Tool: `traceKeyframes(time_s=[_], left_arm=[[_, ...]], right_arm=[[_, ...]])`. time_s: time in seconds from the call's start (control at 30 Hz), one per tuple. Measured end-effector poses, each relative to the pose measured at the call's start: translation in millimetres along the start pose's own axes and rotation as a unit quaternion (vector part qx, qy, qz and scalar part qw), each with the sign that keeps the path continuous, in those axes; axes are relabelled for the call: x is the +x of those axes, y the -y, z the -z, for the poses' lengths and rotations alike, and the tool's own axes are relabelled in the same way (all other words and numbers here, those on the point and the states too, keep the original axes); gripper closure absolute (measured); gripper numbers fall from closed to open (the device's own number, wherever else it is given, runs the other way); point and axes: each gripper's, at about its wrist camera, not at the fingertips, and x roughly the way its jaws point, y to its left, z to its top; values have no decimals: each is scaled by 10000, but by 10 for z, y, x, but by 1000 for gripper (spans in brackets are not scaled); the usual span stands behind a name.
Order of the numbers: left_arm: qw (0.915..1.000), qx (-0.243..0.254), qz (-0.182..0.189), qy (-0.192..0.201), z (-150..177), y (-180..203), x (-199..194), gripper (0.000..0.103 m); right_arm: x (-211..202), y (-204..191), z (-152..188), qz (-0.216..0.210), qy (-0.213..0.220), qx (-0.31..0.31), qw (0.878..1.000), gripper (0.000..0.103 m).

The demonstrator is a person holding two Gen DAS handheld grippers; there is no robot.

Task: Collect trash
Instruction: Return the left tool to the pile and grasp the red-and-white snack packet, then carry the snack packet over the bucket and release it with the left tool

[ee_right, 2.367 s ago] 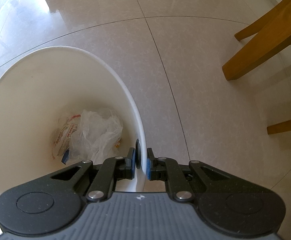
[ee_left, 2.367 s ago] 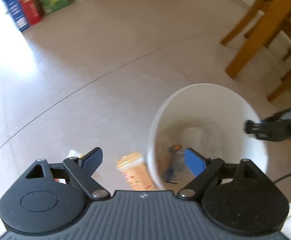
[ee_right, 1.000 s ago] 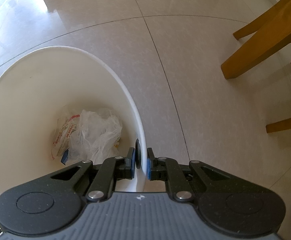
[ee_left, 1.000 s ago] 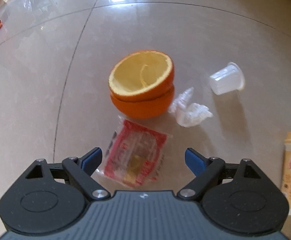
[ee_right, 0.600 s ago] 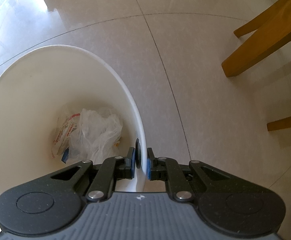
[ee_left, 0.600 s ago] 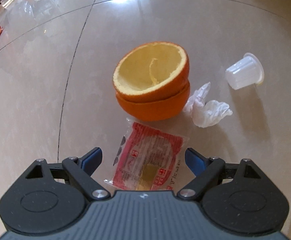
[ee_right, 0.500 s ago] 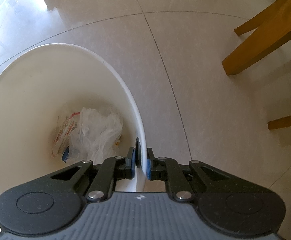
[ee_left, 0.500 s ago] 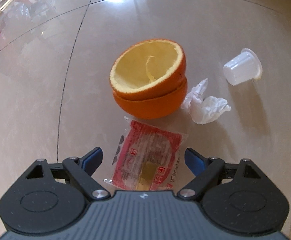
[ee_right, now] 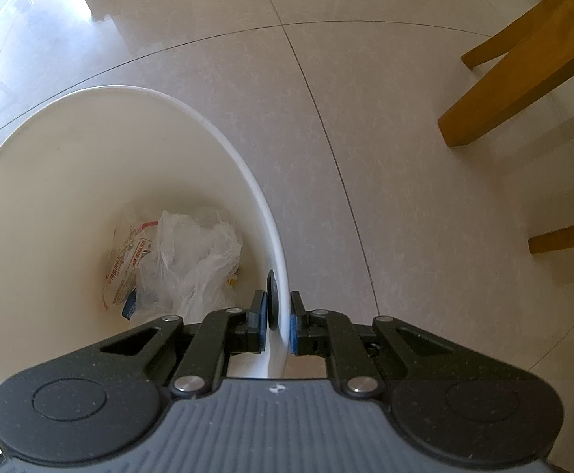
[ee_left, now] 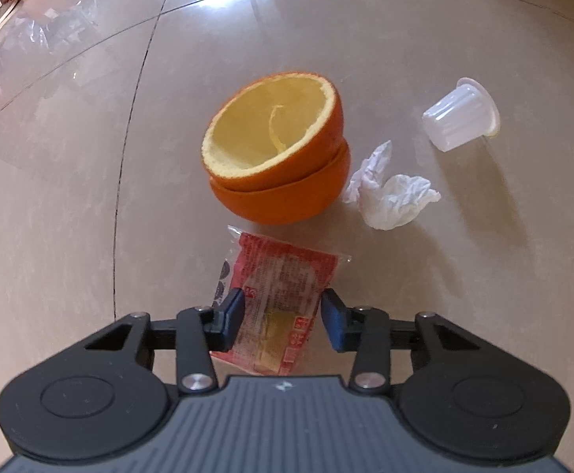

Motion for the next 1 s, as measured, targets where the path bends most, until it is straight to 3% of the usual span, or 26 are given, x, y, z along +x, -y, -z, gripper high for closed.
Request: traceKeyframes(time_s=[0.23,0.47,0.77,1.0], left_arm=[[9997,102,-54,-195,-47,5,-85,65],[9982,549,48,-242,-47,133,-387,66],[9926,1120,464,-36,-165,415,-1016,66],[9810,1710,856,318,-356,788,-1813,66]], right_arm=[[17,11,1,-30,-24,-4,10000,91],[63,0,-3,-26,-91,-9,10000,91],[62,-36,20,-27,-88,-7,10000,91],[64,-36,18,-24,-85,-65,9999,91]])
